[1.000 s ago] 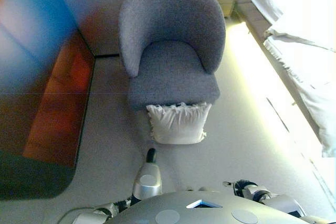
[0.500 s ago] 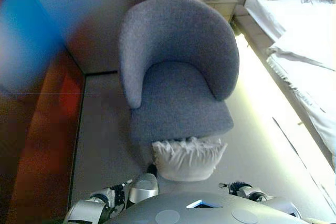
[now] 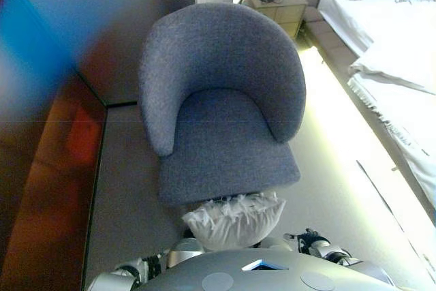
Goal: Pick up the cushion and take it to the sofa
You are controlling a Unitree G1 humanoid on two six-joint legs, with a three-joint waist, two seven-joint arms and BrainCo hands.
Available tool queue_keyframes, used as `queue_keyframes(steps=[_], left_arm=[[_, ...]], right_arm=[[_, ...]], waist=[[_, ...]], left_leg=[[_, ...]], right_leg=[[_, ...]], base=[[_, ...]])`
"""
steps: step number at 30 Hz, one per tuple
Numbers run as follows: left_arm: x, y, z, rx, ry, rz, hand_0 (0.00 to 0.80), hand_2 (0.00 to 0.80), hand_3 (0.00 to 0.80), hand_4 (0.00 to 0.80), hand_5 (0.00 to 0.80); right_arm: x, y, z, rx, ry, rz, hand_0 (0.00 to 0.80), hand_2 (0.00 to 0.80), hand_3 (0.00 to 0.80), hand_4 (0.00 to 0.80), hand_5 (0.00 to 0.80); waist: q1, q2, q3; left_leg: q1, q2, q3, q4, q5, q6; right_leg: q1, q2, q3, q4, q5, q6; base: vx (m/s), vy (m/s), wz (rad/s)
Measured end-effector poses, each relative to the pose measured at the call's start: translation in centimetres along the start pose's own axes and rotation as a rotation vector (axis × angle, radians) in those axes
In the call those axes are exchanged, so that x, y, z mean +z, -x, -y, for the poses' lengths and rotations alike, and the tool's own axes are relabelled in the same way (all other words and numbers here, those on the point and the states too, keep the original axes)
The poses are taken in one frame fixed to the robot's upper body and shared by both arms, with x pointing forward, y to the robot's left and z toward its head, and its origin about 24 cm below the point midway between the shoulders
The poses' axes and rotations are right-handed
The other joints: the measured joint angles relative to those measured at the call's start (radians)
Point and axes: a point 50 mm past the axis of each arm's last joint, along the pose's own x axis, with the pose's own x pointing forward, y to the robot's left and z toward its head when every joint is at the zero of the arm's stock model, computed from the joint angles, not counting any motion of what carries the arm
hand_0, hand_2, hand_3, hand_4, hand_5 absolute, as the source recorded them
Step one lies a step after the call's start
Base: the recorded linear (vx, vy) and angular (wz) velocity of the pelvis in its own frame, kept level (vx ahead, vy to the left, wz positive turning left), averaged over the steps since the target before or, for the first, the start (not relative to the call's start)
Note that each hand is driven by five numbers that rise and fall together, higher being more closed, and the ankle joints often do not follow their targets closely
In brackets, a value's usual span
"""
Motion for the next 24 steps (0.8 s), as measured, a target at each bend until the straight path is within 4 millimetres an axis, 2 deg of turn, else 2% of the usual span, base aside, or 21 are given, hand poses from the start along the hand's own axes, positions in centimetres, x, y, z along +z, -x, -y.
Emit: queue_keyframes(steps=[5,6,8,10,11,13,15,16,17,18,19,20,22,23,24], left_arm=[[0.4,0.1,0.3,0.015,0.002,0.013,0.000,0.000,0.000,0.000,0.000],[1.0,0.2,0.7,0.018,0.003,0.029,0.000,0.000,0.000,0.000,0.000],[1.5,0.4,1.2,0.007,0.034,0.044,0.000,0.000,0.000,0.000,0.000],[2.1,0.5,1.8,-0.009,0.040,0.059,0.000,0.000,0.000,0.000,0.000],[2.6,0.7,2.2,-0.018,0.038,0.074,0.000,0.000,0.000,0.000,0.000],[3.3,1.0,2.8,-0.036,0.034,0.099,0.000,0.000,0.000,0.000,0.000],[3.4,1.0,2.7,-0.031,0.035,0.102,0.000,0.000,0.000,0.000,0.000],[3.5,0.9,2.4,-0.027,0.038,0.104,0.000,0.000,0.000,0.000,0.000],[2.9,0.7,2.0,-0.019,0.040,0.094,0.000,0.000,0.000,0.000,0.000],[2.3,0.5,1.6,-0.010,0.041,0.078,0.000,0.000,0.000,0.000,0.000],[2.1,0.5,1.5,-0.009,0.039,0.074,0.000,0.000,0.000,0.000,0.000],[2.2,0.5,1.6,-0.010,0.028,0.086,0.000,0.000,0.000,0.000,0.000],[3.6,0.9,1.9,-0.023,0.004,0.140,0.000,0.000,0.000,0.000,0.000],[4.9,1.2,1.9,-0.015,-0.042,0.182,0.000,0.000,0.000,0.000,0.000],[6.7,1.8,2.1,-0.012,-0.083,0.244,0.000,0.000,0.000,0.000,0.000]], right_arm=[[0.2,-0.1,0.6,0.001,0.023,0.012,0.000,0.000,0.000,0.000,0.000],[0.2,-0.1,0.8,-0.003,0.028,0.010,0.000,0.000,0.000,0.000,0.000],[0.4,-0.2,1.2,-0.016,0.039,0.013,0.000,0.000,0.000,0.000,0.000],[1.1,-0.2,1.5,-0.027,0.038,0.023,0.000,0.000,0.000,0.000,0.000],[1.5,-0.2,1.6,-0.034,0.022,0.031,0.000,0.000,0.000,0.000,0.000],[1.9,-0.2,1.7,-0.046,-0.009,0.037,0.000,0.000,0.000,0.000,0.000],[2.6,-0.1,1.8,-0.049,-0.026,0.048,0.000,0.000,0.000,0.000,0.000],[2.6,-0.1,1.8,-0.054,-0.025,0.048,0.000,0.000,0.000,0.000,0.000],[2.8,-0.1,1.8,-0.062,-0.021,0.053,0.000,0.000,0.000,0.000,0.000],[3.1,-0.1,2.0,-0.069,-0.023,0.069,0.000,0.000,0.000,0.000,0.000],[3.1,-0.1,2.1,-0.074,-0.024,0.074,0.000,0.000,0.000,0.000,0.000],[3.1,-0.1,2.2,-0.078,-0.024,0.077,0.000,0.000,0.000,0.000,0.000],[2.7,-0.2,2.3,-0.094,-0.027,0.069,0.000,0.000,0.000,0.000,0.000],[2.5,-0.2,2.5,-0.101,-0.028,0.064,0.000,0.000,0.000,0.000,0.000],[3.0,-0.2,2.5,-0.110,-0.032,0.082,0.000,0.000,0.000,0.000,0.000]], waist=[[0.018,0.021,0.004],[0.024,0.021,0.006],[0.028,0.036,0.019],[0.030,0.056,0.035],[0.029,0.064,0.048],[0.029,0.073,0.068],[0.023,0.050,0.092],[0.022,0.035,0.095],[0.024,0.016,0.094],[0.019,0.008,0.092],[0.010,0.009,0.092],[-0.004,0.015,0.090],[-0.033,0.033,0.088],[-0.048,0.034,0.090],[-0.055,0.021,0.108]], left_leg=[[-0.003,0.044,-0.025,0.053,-0.027,-0.048],[-0.015,0.044,-0.038,0.068,-0.034,-0.058],[-0.051,0.044,-0.058,0.087,-0.033,-0.060],[-0.093,0.040,-0.061,0.107,-0.027,-0.066],[-0.124,0.033,-0.064,0.126,-0.005,-0.095],[-0.159,0.009,-0.064,0.135,0.050,-0.087],[-0.171,-0.022,-0.081,0.127,0.125,-0.084],[-0.171,-0.037,-0.087,0.138,0.141,-0.083],[-0.176,-0.054,-0.084,0.220,0.076,-0.050],[-0.167,-0.061,-0.083,0.275,0.024,-0.033],[-0.161,-0.059,-0.085,0.299,-0.011,-0.017],[-0.155,-0.048,-0.084,0.301,-0.016,-0.009],[-0.150,-0.036,-0.082,0.212,-0.049,0.000],[-0.150,-0.035,-0.081,0.156,-0.053,0.004],[-0.164,-0.041,-0.074,0.126,-0.044,-0.001]], right_leg=[[0.060,0.038,-0.024,-0.061,0.008,-0.015],[0.058,0.041,-0.027,-0.066,0.009,-0.017],[0.046,0.037,-0.047,-0.067,0.009,-0.019],[0.022,0.033,-0.053,-0.059,0.014,-0.019],[0.013,0.022,-0.072,-0.057,0.015,-0.018],[-0.006,0.006,-0.082,-0.045,0.016,-0.016],[-0.009,-0.034,-0.092,-0.049,0.016,-0.021],[-0.006,-0.056,-0.098,-0.055,0.021,-0.027],[-0.007,-0.085,-0.109,-0.054,0.025,-0.031],[-0.008,-0.104,-0.121,-0.054,0.026,-0.029],[-0.010,-0.108,-0.128,-0.052,0.032,-0.019],[-0.019,-0.102,-0.130,-0.046,0.038,-0.004],[-0.067,-0.087,-0.129,0.002,0.027,0.014],[-0.102,-0.084,-0.127,0.032,0.019,0.025],[-0.143,-0.099,-0.115,0.070,0.013,0.032]], base=[[0.042,-0.206,0.09],[-0.106,-0.102,0.07],[-0.146,-0.099,0.21],[-0.135,-0.043,0.25],[-0.118,0.011,0.40],[-0.055,0.054,0.40],[0.047,0.123,0.28],[0.062,0.210,-0.03],[0.054,0.233,-0.30],[0.035,0.230,-0.45],[0.011,0.197,-0.25],[-0.030,0.167,0.03],[-0.087,0.109,0.44],[-0.165,0.075,0.68],[-0.200,0.053,0.43]])
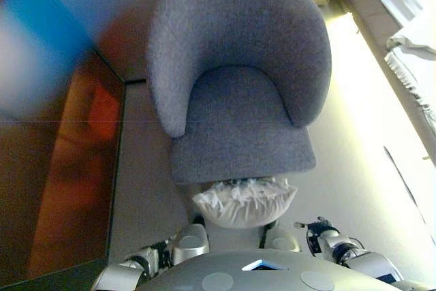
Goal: Pick up the cushion and take it to the sofa
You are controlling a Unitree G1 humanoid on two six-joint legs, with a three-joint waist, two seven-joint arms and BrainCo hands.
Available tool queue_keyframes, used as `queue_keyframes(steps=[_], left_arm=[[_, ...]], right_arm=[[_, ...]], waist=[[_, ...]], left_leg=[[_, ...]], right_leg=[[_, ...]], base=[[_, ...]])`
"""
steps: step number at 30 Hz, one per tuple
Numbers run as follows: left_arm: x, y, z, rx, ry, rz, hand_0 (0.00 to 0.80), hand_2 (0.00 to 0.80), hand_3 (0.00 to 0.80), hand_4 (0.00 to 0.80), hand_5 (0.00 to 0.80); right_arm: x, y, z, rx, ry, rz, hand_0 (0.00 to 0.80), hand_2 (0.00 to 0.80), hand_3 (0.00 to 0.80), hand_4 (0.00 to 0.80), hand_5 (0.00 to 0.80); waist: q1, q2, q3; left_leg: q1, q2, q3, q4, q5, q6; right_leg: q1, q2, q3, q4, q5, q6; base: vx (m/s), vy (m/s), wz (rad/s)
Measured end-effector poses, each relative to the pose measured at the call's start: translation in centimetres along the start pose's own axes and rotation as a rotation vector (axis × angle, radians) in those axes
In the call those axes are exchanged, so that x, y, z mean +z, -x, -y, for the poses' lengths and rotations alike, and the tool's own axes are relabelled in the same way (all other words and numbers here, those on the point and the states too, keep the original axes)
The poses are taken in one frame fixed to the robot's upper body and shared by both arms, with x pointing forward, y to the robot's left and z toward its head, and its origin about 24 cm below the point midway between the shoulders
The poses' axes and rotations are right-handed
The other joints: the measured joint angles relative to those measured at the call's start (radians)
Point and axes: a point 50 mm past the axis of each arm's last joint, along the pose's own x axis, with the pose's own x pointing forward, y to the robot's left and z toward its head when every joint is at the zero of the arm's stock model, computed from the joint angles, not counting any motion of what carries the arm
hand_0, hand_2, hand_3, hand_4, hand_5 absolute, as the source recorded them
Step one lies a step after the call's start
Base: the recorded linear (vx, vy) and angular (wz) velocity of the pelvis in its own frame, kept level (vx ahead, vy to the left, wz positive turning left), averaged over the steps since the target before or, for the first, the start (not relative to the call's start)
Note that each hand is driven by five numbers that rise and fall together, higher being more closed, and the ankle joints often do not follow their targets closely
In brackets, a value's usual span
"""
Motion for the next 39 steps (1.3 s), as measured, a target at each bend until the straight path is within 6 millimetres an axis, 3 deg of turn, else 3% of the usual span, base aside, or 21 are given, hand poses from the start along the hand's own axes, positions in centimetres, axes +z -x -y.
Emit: queue_keyframes(steps=[3,5,9,12,18,20,25,31,39], left_arm=[[2.8,0.3,-0.4,0.013,-0.030,0.092,0.000,0.000,0.000,0.000,0.000],[4.8,0.7,-0.3,0.025,-0.037,0.153,0.000,0.000,0.000,0.000,0.000],[7.5,1.4,0.0,0.046,-0.030,0.254,0.000,0.000,0.000,0.000,0.000],[10.0,2.3,0.5,0.066,-0.012,0.338,0.000,0.000,0.000,0.000,0.000],[16.2,5.3,1.7,0.063,0.029,0.570,0.000,0.000,0.000,0.000,0.000],[17.4,6.1,2.1,0.062,0.023,0.642,0.000,0.000,0.000,0.000,0.000],[20.8,8.9,3.4,0.055,0.005,0.813,0.000,0.000,0.000,0.000,0.000],[22.9,11.0,4.8,0.047,-0.090,0.916,0.000,0.000,0.000,0.000,0.000],[24.7,12.6,4.4,0.107,-0.056,0.979,0.000,0.000,0.000,0.000,0.000]], right_arm=[[3.3,0.2,-0.4,-0.009,-0.035,0.106,0.000,0.000,0.000,0.000,0.000],[6.1,0.4,0.0,-0.031,-0.060,0.191,0.000,0.000,0.000,0.000,0.000],[11.6,1.4,0.9,-0.074,-0.089,0.345,0.000,0.000,0.000,0.000,0.000],[15.3,2.5,1.6,-0.103,-0.110,0.446,0.000,0.000,0.000,0.000,0.000],[18.9,4.0,2.5,-0.160,-0.117,0.563,0.000,0.000,0.000,0.000,0.000],[20.3,4.8,2.7,-0.180,-0.125,0.614,0.000,0.000,0.000,0.000,0.000],[23.0,6.6,3.1,-0.243,-0.139,0.713,0.000,0.000,0.000,0.000,0.000],[25.3,8.2,4.4,-0.354,-0.195,0.769,0.000,0.000,0.000,0.000,0.000],[26.6,9.3,6.4,-0.476,-0.247,0.799,0.000,0.000,0.000,0.000,0.000]], waist=[[0.011,-0.034,0.047],[0.019,-0.034,0.097],[0.023,0.007,0.186],[0.022,0.016,0.265],[0.015,-0.012,0.334],[-0.004,-0.014,0.337],[-0.005,-0.013,0.351],[-0.005,-0.015,0.354],[-0.009,-0.030,0.362]], left_leg=[[-0.053,-0.040,0.017,0.032,-0.002,0.023],[-0.096,-0.052,0.021,0.070,-0.008,0.032],[-0.193,-0.045,0.031,0.128,-0.010,0.034],[-0.259,-0.035,0.029,0.174,-0.006,0.027],[-0.374,-0.020,0.006,0.244,-0.010,0.021],[-0.405,-0.018,0.004,0.254,-0.006,0.015],[-0.492,-0.011,0.000,0.297,-0.008,0.014],[-0.574,-0.011,-0.007,0.329,-0.009,0.012],[-0.720,-0.006,-0.015,0.395,-0.013,0.009]], right_leg=[[-0.081,-0.039,0.063,0.052,0.006,0.019],[-0.123,-0.052,0.077,0.073,0.012,0.028],[-0.220,-0.043,0.106,0.107,0.030,0.018],[-0.285,-0.033,0.120,0.149,0.027,0.002],[-0.418,-0.025,0.128,0.267,-0.009,-0.026],[-0.450,-0.022,0.129,0.283,-0.011,-0.030],[-0.540,-0.008,0.154,0.322,-0.011,-0.035],[-0.612,0.003,0.178,0.332,-0.001,-0.033],[-0.745,0.016,0.206,0.363,0.013,-0.035]], base=[[-0.204,0.022,-0.07],[-0.176,0.014,-0.03],[-0.206,-0.010,-0.12],[-0.151,-0.051,-0.05],[-0.090,-0.042,0.05],[-0.072,-0.006,0.00],[-0.055,0.010,-0.02],[-0.050,0.008,0.01],[-0.035,-0.019,-0.01]])
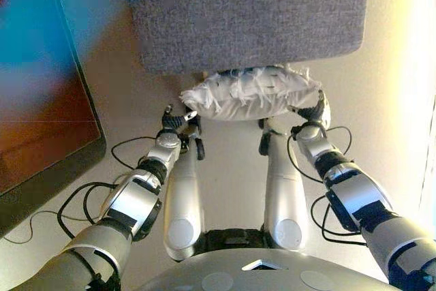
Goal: Pick up the cushion and take it to the sofa
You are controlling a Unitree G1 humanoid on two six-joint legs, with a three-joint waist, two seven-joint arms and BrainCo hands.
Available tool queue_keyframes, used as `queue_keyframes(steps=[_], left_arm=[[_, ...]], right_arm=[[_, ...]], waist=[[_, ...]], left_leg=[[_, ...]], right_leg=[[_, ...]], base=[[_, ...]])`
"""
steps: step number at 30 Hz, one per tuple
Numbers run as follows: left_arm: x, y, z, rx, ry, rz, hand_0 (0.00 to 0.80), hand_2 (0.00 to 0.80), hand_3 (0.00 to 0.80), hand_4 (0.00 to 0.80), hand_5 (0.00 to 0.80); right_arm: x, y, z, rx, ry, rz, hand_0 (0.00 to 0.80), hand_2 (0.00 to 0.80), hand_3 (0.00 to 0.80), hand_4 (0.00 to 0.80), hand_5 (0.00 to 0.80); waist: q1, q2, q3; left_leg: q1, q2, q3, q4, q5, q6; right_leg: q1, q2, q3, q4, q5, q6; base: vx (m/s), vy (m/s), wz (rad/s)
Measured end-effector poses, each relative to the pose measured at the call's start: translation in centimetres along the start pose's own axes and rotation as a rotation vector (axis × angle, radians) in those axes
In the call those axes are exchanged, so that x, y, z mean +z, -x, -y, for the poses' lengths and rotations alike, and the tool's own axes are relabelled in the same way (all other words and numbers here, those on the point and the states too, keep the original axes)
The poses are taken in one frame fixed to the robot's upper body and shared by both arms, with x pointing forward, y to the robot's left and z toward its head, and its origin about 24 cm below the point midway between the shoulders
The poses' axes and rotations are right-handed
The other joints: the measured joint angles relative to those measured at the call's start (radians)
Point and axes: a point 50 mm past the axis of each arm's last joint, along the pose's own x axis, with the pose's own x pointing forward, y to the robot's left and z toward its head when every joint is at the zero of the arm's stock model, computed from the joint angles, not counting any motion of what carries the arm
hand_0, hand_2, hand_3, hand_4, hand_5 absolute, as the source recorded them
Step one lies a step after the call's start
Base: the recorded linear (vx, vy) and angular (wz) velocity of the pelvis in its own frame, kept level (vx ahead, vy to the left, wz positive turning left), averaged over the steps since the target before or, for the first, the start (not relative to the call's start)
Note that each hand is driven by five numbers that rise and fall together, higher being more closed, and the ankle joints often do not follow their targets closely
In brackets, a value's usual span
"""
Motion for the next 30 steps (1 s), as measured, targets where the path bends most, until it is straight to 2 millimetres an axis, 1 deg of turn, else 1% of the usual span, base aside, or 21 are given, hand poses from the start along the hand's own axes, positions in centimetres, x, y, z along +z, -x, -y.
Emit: queue_keyframes(steps=[2,3,5,7,9,13,14,16,18,21,25,28,30], left_arm=[[0.5,-0.1,-0.2,0.007,0.002,0.017,0.000,0.000,0.000,0.000,0.000],[1.0,-0.3,-0.5,0.023,0.004,0.032,0.000,0.000,0.000,0.000,0.000],[1.4,-0.4,-0.8,0.038,0.005,0.044,0.000,0.000,0.000,0.000,0.000],[1.9,-0.6,-1.0,0.054,0.005,0.056,0.000,0.000,0.000,0.000,0.000],[2.2,-0.7,-1.5,0.067,0.002,0.065,0.000,0.000,0.000,0.000,0.000],[4.1,-1.0,-2.1,0.084,0.015,0.130,0.000,0.000,0.000,0.000,0.000],[4.6,-1.1,-2.3,0.088,0.017,0.147,0.000,0.000,0.000,0.000,0.000],[5.6,-1.2,-2.9,0.105,0.027,0.186,0.000,0.000,0.000,0.000,0.000],[6.9,-1.4,-3.7,0.124,0.030,0.229,0.000,0.000,0.000,0.000,0.000],[8.0,-1.5,-4.3,0.137,0.036,0.266,0.000,0.000,0.000,0.000,0.000],[9.7,-1.4,-4.2,0.133,0.053,0.327,0.000,0.000,0.000,0.000,0.000],[11.7,-1.0,-4.3,0.122,0.070,0.426,0.000,0.000,0.000,0.000,0.000],[12.6,-0.7,-4.6,0.114,0.065,0.478,0.000,0.000,0.000,0.000,0.000]], right_arm=[[0.7,-0.3,0.4,-0.024,-0.007,0.015,0.000,0.000,0.000,0.000,0.000],[1.7,-0.6,0.7,-0.044,-0.019,0.036,0.000,0.000,0.000,0.000,0.000],[2.7,-0.9,0.9,-0.059,-0.032,0.057,0.000,0.000,0.000,0.000,0.000],[3.7,-1.2,1.3,-0.081,-0.043,0.079,0.000,0.000,0.000,0.000,0.000],[4.1,-1.4,1.6,-0.090,-0.046,0.088,0.000,0.000,0.000,0.000,0.000],[4.9,-1.8,2.4,-0.124,-0.055,0.112,0.000,0.000,0.000,0.000,0.000],[5.1,-1.8,2.5,-0.128,-0.055,0.116,0.000,0.000,0.000,0.000,0.000],[6.0,-1.8,2.4,-0.126,-0.058,0.151,0.000,0.000,0.000,0.000,0.000],[6.2,-1.7,2.3,-0.122,-0.060,0.167,0.000,0.000,0.000,0.000,0.000],[7.1,-1.8,2.5,-0.126,-0.070,0.199,0.000,0.000,0.000,0.000,0.000],[8.1,-2.3,3.7,-0.152,-0.072,0.263,0.000,0.000,0.000,0.000,0.000],[10.0,-2.8,5.2,-0.151,-0.106,0.355,0.000,0.000,0.000,0.000,0.000],[11.1,-2.7,5.4,-0.134,-0.119,0.401,0.000,0.000,0.000,0.000,0.000]], waist=[[-0.004,-0.001,0.001],[-0.019,-0.002,0.001],[-0.019,-0.003,0.002],[-0.018,-0.008,0.005],[-0.020,-0.008,0.005],[-0.020,-0.009,0.006],[-0.020,-0.010,0.006],[-0.019,-0.009,0.006],[-0.022,-0.009,0.006],[-0.026,-0.010,0.006],[-0.028,-0.009,0.006],[-0.021,-0.010,0.005],[-0.021,-0.009,0.006]], left_leg=[[-0.038,0.001,-0.003,0.022,-0.004,0.000],[-0.090,0.004,-0.005,0.061,-0.014,0.001],[-0.141,0.006,-0.006,0.098,-0.025,0.002],[-0.203,0.009,-0.012,0.154,-0.044,0.002],[-0.257,0.010,-0.026,0.211,-0.064,0.000],[-0.386,0.009,-0.041,0.306,-0.082,-0.002],[-0.405,0.006,-0.045,0.315,-0.082,-0.003],[-0.452,-0.008,-0.066,0.332,-0.084,-0.005],[-0.506,-0.015,-0.073,0.387,-0.097,-0.009],[-0.550,-0.015,-0.082,0.407,-0.098,-0.011],[-0.598,-0.012,-0.083,0.425,-0.098,-0.011],[-0.660,-0.017,-0.085,0.459,-0.106,-0.018],[-0.678,-0.014,-0.084,0.480,-0.115,-0.021]], right_leg=[[-0.035,0.000,0.000,0.015,-0.001,-0.001],[-0.081,0.001,0.004,0.042,-0.006,-0.006],[-0.128,0.003,0.010,0.066,-0.010,-0.004],[-0.189,0.011,0.026,0.103,-0.010,-0.004],[-0.239,0.012,0.030,0.147,-0.021,-0.007],[-0.362,0.012,0.041,0.232,-0.033,-0.007],[-0.382,0.014,0.045,0.235,-0.033,-0.006],[-0.429,0.022,0.052,0.243,-0.031,-0.001],[-0.488,0.027,0.075,0.302,-0.031,-0.004],[-0.531,0.033,0.076,0.318,-0.030,-0.004],[-0.583,0.027,0.076,0.344,-0.032,-0.006],[-0.653,0.026,0.080,0.388,-0.040,-0.017],[-0.677,0.024,0.084,0.414,-0.049,-0.021]], base=[[-0.053,-0.010,0.01],[-0.055,-0.011,-0.03],[-0.062,-0.014,-0.07],[-0.058,-0.017,-0.16],[-0.038,-0.016,-0.08],[-0.046,-0.008,-0.01],[-0.049,-0.002,-0.13],[-0.024,-0.013,-0.19],[-0.017,-0.054,0.03],[-0.022,-0.068,-0.04],[-0.002,-0.064,0.03],[0.024,-0.043,0.04],[0.057,-0.039,-0.01]])
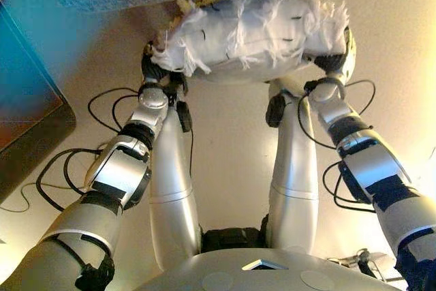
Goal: Pick up the cushion and take it to the sofa
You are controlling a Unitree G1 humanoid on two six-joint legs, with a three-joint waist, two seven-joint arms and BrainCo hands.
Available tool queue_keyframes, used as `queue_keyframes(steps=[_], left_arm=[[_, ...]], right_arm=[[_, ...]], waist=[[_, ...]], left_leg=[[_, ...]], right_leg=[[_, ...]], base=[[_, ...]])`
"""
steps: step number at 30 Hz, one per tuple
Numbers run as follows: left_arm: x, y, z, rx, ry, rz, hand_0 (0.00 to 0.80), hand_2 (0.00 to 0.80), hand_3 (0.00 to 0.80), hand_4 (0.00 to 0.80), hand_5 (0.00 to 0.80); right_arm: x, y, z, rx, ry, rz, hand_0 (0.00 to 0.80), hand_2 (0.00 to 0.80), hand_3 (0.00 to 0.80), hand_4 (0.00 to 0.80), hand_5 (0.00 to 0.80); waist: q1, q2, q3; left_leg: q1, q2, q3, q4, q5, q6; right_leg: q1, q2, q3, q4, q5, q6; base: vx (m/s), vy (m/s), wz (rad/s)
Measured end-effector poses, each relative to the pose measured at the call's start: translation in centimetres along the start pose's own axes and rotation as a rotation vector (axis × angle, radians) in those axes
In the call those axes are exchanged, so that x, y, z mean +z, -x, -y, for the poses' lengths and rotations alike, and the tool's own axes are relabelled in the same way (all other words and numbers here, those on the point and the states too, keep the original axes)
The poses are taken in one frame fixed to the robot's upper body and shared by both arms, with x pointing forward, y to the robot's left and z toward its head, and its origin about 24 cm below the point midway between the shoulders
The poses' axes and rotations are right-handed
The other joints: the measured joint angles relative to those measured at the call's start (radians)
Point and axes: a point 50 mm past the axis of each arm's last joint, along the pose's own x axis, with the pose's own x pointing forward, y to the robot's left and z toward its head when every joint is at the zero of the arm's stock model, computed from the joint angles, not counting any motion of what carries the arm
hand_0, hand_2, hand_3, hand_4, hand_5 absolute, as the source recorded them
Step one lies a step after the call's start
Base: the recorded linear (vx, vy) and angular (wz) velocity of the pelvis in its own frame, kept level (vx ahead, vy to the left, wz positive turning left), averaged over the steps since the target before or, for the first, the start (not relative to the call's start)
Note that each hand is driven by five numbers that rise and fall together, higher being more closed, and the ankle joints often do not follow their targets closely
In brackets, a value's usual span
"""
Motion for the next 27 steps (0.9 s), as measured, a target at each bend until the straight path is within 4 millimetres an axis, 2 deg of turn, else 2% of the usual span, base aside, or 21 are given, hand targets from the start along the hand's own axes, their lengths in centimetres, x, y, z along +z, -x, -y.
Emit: queue_keyframes(steps=[2,6,8,11,12,13,14,15,19,27], left_arm=[[0.6,-0.1,-0.1,-0.052,-0.026,0.048,0.000,0.000,0.000,0.000,0.000],[1.1,-0.1,0.4,-0.192,-0.054,0.068,0.000,0.000,0.000,0.000,0.000],[1.4,-0.4,0.3,-0.269,-0.069,0.039,0.000,0.000,0.000,0.000,0.000],[2.7,-0.4,0.3,-0.403,-0.067,0.023,0.000,0.000,0.000,0.000,0.000],[3.1,-0.4,0.0,-0.441,-0.077,0.022,0.414,0.414,0.414,0.414,0.414],[3.6,-0.6,-0.8,-0.461,-0.086,0.023,0.800,0.800,0.800,0.800,0.800],[3.7,-0.5,-1.2,-0.476,-0.107,0.023,0.800,0.800,0.800,0.800,0.800],[3.8,-0.5,-1.4,-0.479,-0.116,0.024,0.800,0.800,0.800,0.800,0.800],[4.6,-0.3,-2.0,-0.502,-0.112,0.048,0.800,0.800,0.800,0.800,0.800],[3.5,1.3,-1.4,-0.571,-0.094,0.040,0.800,0.800,0.800,0.800,0.800]], right_arm=[[1.8,-0.3,-0.3,0.038,-0.023,0.076,0.000,0.000,0.000,0.000,0.000],[3.4,-0.9,0.1,0.121,-0.049,0.146,0.000,0.000,0.000,0.000,0.000],[3.7,-1.6,0.7,0.246,-0.131,0.133,0.000,0.000,0.000,0.000,0.000],[4.1,-2.5,3.2,0.405,-0.208,0.174,0.000,0.000,0.000,0.000,0.000],[4.4,-2.6,4.2,0.452,-0.214,0.218,0.000,0.000,0.000,0.000,0.000],[4.8,-2.2,5.1,0.494,-0.170,0.269,0.223,0.223,0.223,0.223,0.223],[4.7,-2.3,5.7,0.517,-0.154,0.274,0.646,0.646,0.646,0.646,0.646],[4.5,-2.4,6.1,0.522,-0.152,0.268,0.800,0.800,0.800,0.800,0.800],[4.2,-1.5,6.6,0.589,-0.154,0.282,0.800,0.800,0.800,0.800,0.800],[2.8,-0.6,6.2,0.607,-0.188,0.243,0.800,0.800,0.800,0.800,0.800]], waist=[[-0.001,0.000,0.000],[-0.002,0.000,0.000],[-0.002,0.000,0.000],[-0.003,-0.004,0.002],[-0.002,-0.010,0.005],[-0.016,-0.012,0.006],[-0.025,-0.014,0.007],[-0.027,-0.014,0.007],[-0.030,-0.019,0.010],[-0.027,-0.025,0.013]], left_leg=[[-0.006,0.001,0.000,0.005,-0.001,-0.002],[-0.007,-0.004,0.000,-0.010,0.001,0.001],[-0.008,-0.007,-0.001,-0.009,0.001,0.000],[-0.025,-0.006,0.000,0.005,-0.006,0.002],[-0.027,-0.009,0.002,0.007,-0.008,0.003],[-0.030,-0.009,0.003,0.007,-0.009,0.004],[-0.029,-0.011,0.005,0.013,-0.012,0.008],[-0.027,-0.013,0.004,0.017,-0.015,0.007],[-0.026,-0.019,0.002,0.047,-0.031,0.007],[-0.028,-0.043,-0.017,0.131,-0.060,0.002]], right_leg=[[-0.012,-0.002,0.000,0.014,-0.007,-0.005],[-0.016,-0.009,-0.001,0.004,-0.006,-0.005],[-0.018,-0.013,-0.004,0.006,-0.007,-0.005],[-0.032,-0.015,-0.004,0.015,-0.011,-0.004],[-0.035,-0.015,-0.003,0.016,-0.012,-0.003],[-0.038,-0.019,-0.003,0.018,-0.013,0.000],[-0.038,-0.023,-0.002,0.029,-0.021,0.001],[-0.038,-0.026,-0.002,0.036,-0.026,0.001],[-0.040,-0.033,0.001,0.078,-0.050,0.001],[-0.045,-0.056,0.011,0.185,-0.100,0.002]], base=[[0.053,-0.037,0.04],[0.056,-0.036,0.03],[0.058,-0.015,0.02],[0.069,-0.023,-0.01],[0.057,-0.025,0.01],[0.077,-0.012,0.06],[0.072,0.006,0.10],[0.071,0.011,0.12],[0.049,0.006,0.06],[0.024,0.013,0.10]])
